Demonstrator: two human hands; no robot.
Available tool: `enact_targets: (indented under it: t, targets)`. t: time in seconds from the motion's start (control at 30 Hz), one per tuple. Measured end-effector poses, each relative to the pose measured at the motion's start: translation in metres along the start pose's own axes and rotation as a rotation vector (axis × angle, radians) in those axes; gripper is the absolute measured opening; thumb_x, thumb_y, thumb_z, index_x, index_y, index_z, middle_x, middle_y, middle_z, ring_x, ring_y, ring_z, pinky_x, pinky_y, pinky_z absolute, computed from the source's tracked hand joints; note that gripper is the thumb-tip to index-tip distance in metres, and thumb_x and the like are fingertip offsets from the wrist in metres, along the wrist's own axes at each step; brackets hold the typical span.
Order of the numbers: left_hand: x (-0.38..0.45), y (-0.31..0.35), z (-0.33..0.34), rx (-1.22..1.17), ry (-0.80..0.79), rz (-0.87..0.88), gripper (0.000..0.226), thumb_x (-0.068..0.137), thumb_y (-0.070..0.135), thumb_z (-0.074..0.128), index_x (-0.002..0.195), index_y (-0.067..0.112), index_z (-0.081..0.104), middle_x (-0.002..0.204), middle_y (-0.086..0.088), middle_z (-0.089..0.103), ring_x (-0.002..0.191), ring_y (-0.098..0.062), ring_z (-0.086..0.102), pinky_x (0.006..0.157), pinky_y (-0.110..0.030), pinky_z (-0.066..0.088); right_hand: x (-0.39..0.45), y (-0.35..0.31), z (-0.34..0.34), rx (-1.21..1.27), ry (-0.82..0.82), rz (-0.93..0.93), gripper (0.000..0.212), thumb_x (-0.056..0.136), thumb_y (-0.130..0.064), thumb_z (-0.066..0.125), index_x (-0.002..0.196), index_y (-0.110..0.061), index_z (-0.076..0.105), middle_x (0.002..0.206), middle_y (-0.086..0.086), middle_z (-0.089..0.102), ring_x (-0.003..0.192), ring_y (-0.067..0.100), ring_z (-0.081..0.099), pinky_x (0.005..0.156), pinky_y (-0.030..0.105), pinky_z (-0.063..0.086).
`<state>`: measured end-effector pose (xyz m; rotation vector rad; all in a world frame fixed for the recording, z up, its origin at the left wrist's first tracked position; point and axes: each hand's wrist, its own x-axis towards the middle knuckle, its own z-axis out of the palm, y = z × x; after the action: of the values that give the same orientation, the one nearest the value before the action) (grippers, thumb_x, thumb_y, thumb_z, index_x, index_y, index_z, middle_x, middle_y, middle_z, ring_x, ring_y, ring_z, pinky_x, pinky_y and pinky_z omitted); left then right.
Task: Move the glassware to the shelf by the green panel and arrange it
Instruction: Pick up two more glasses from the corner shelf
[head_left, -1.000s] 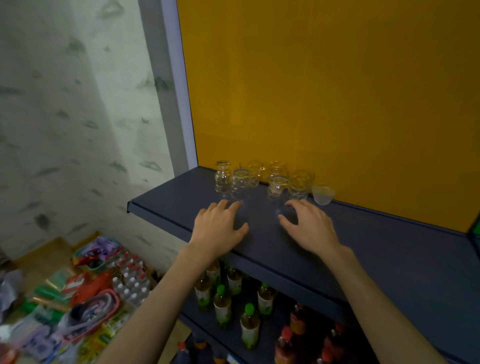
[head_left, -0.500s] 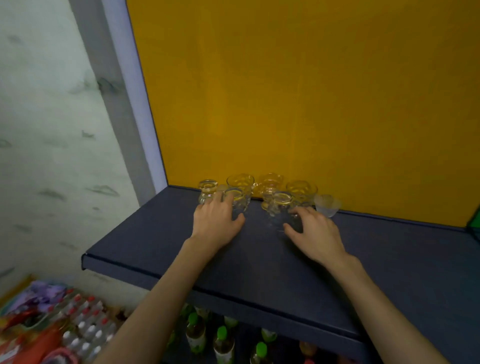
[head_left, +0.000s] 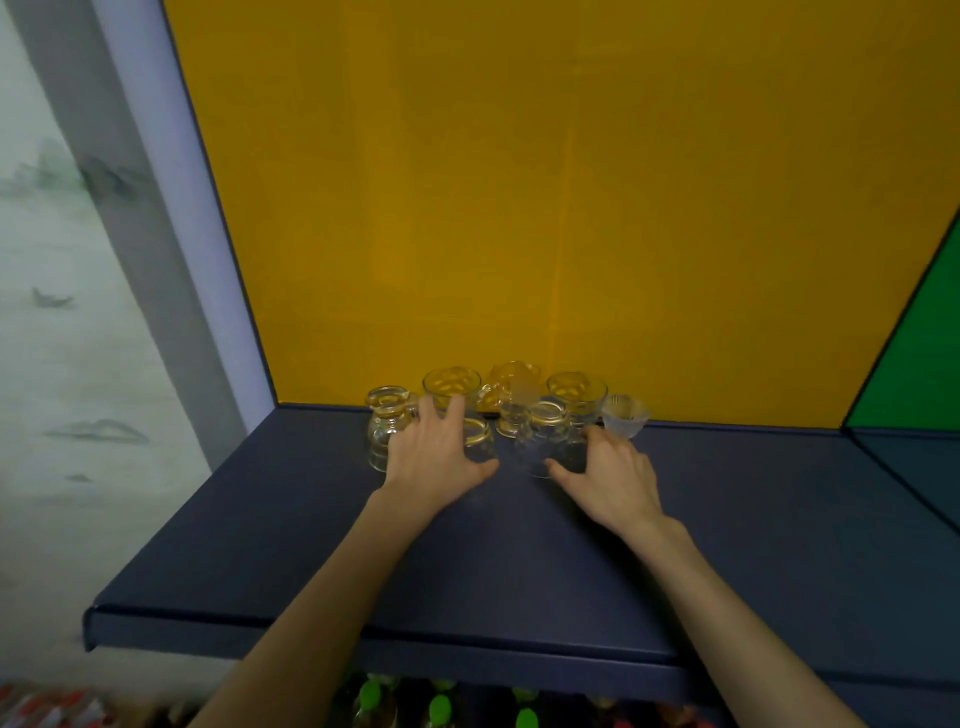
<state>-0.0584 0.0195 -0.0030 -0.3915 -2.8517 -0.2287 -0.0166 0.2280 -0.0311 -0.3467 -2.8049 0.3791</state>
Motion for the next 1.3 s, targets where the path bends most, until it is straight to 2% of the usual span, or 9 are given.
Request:
enact_targets:
  t: [0.13, 0.3, 0.47, 0.6, 0.7, 0.83, 0.9, 1.1, 1.3]
  targets:
    - [-0.004, 0.0, 0.003, -0.008, -0.067, 0.043, 0.086, 0.07, 0.078, 0.067, 0.131, 0.025, 0.037, 0.119, -0.007, 0.067, 0.11, -0.033, 0.065, 0.081, -0.04, 0.049, 0.006, -0.004, 0.007, -0.008, -0.002, 0.039, 0.07, 0.079, -0.074, 0.058, 0.116, -0.015, 0.059, 0.119, 0.008, 0.067, 0.11, 0.03, 0.063, 0.083, 0.041, 0.049]
    - [-0.005, -0.005, -0.002, -0.115, -0.088, 0.024, 0.091, 0.062, 0.081, 0.072, 0.132, 0.032, 0.042, 0.12, -0.001, 0.069, 0.114, -0.031, 0.064, 0.085, -0.04, 0.048, 0.009, -0.01, 0.014, -0.008, -0.023, 0.078, 0.077, 0.078, -0.076, 0.057, 0.125, -0.014, 0.057, 0.126, 0.008, 0.064, 0.118, 0.03, 0.058, 0.091, 0.043, 0.046]
    - [-0.012, -0.013, -0.01, -0.542, 0.061, -0.097, 0.077, 0.055, 0.07, 0.085, 0.107, 0.031, 0.043, 0.097, 0.008, 0.066, 0.094, -0.02, 0.063, 0.069, -0.033, 0.044, 0.01, -0.011, 0.017, 0.031, -0.072, 0.147, 0.091, 0.071, -0.084, 0.055, 0.13, -0.015, 0.054, 0.13, 0.009, 0.061, 0.123, 0.031, 0.055, 0.096, 0.045, 0.044]
    - [-0.011, -0.02, -0.016, -0.814, 0.105, -0.18, 0.086, 0.046, 0.054, 0.097, 0.113, 0.031, 0.047, 0.112, 0.009, 0.065, 0.104, -0.014, 0.059, 0.079, -0.03, 0.046, 0.014, -0.015, 0.018, 0.122, -0.03, 0.228, 0.099, 0.063, -0.09, 0.054, 0.127, -0.016, 0.058, 0.131, 0.009, 0.06, 0.124, 0.032, 0.053, 0.097, 0.046, 0.045]
    - [-0.011, -0.027, -0.014, -0.808, 0.13, -0.196, 0.092, 0.046, 0.055, 0.096, 0.124, 0.034, 0.053, 0.118, 0.01, 0.064, 0.115, -0.015, 0.058, 0.092, -0.032, 0.05, 0.016, -0.022, 0.022, 0.169, -0.034, 0.285, 0.105, 0.06, -0.09, 0.057, 0.131, -0.013, 0.056, 0.137, 0.012, 0.054, 0.13, 0.034, 0.046, 0.101, 0.048, 0.041]
    - [-0.013, -0.031, -0.013, -0.847, 0.15, -0.21, 0.08, 0.052, 0.047, 0.097, 0.119, 0.022, 0.063, 0.104, 0.012, 0.07, 0.097, -0.006, 0.065, 0.075, -0.015, 0.048, 0.018, -0.031, 0.029, 0.173, 0.001, 0.32, 0.106, 0.06, -0.088, 0.062, 0.132, -0.011, 0.054, 0.14, 0.013, 0.051, 0.133, 0.033, 0.043, 0.104, 0.048, 0.037]
    - [-0.015, -0.032, -0.012, -0.903, 0.143, -0.221, 0.077, 0.051, 0.044, 0.099, 0.116, 0.022, 0.064, 0.099, 0.014, 0.071, 0.092, 0.0, 0.066, 0.074, -0.012, 0.047, 0.018, -0.033, 0.029, 0.189, 0.012, 0.315, 0.104, 0.061, -0.084, 0.065, 0.135, -0.012, 0.052, 0.141, 0.012, 0.05, 0.134, 0.033, 0.042, 0.105, 0.048, 0.037]
    - [-0.018, -0.033, -0.01, -0.968, 0.118, -0.187, 0.082, 0.051, 0.037, 0.1, 0.122, 0.025, 0.06, 0.109, 0.015, 0.069, 0.094, 0.003, 0.064, 0.07, -0.007, 0.044, 0.011, -0.021, 0.023, 0.287, -0.046, 0.252, 0.091, 0.054, -0.08, 0.068, 0.123, -0.022, 0.061, 0.129, 0.003, 0.061, 0.123, 0.029, 0.052, 0.095, 0.041, 0.046]
    - [-0.019, -0.03, -0.003, -1.02, 0.118, -0.174, 0.081, 0.051, 0.035, 0.1, 0.121, 0.024, 0.061, 0.11, 0.015, 0.07, 0.096, 0.006, 0.063, 0.071, -0.006, 0.044, -0.001, -0.005, 0.017, 0.354, -0.126, 0.187, 0.099, 0.042, -0.081, 0.075, 0.122, -0.025, 0.059, 0.126, -0.002, 0.06, 0.121, 0.023, 0.053, 0.095, 0.04, 0.05]
